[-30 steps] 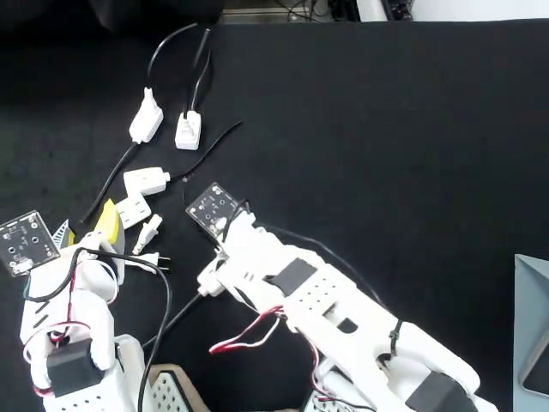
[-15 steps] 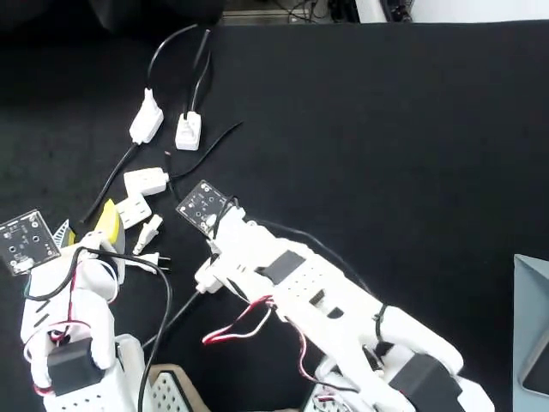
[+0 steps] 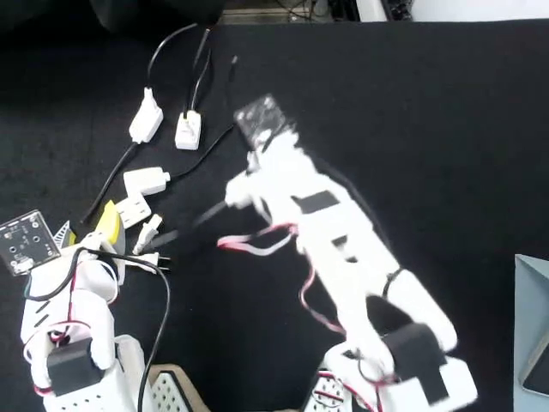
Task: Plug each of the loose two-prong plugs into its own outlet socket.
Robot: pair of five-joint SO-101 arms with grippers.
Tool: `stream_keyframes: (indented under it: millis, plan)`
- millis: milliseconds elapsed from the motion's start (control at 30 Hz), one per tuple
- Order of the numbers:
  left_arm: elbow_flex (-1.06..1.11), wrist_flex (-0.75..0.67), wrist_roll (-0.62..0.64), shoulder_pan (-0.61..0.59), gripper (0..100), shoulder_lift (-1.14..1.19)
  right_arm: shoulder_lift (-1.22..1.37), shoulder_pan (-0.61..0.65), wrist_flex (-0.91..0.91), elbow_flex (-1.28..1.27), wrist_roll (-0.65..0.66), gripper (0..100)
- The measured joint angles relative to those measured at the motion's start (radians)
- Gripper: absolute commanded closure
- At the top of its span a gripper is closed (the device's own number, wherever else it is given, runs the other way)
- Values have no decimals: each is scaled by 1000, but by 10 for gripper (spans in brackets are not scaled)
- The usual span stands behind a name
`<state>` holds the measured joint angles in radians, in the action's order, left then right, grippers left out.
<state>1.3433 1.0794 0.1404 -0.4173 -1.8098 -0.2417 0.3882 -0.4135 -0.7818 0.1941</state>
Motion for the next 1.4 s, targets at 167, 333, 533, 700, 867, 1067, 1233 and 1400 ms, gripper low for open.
stream_keyframes:
  millis: [167, 333, 533, 700, 867, 1067, 1233, 1400]
  plan:
    - [0, 0, 0, 0, 758, 0, 172, -97, 137, 163, 2, 982]
    - [0, 0, 0, 0, 758, 0, 338, -157, 172, 325, 2, 855]
    - [0, 0, 0, 0, 755, 0, 327, -163, 35, 394, 0, 831]
    - [12, 0, 0, 29, 754, -2, 130, -167, -178, 396, 0, 832]
    - [12, 0, 0, 31, 754, -2, -137, -164, -474, 353, -11, 913]
    - [-12, 3, -100, 31, 758, -2, -407, -103, -592, 110, -126, 967]
    - [-92, 103, -193, 35, 758, 21, -529, -71, -526, -118, -141, 967]
    - [-227, 166, -321, 35, 754, 212, -537, -63, -428, -264, -141, 964]
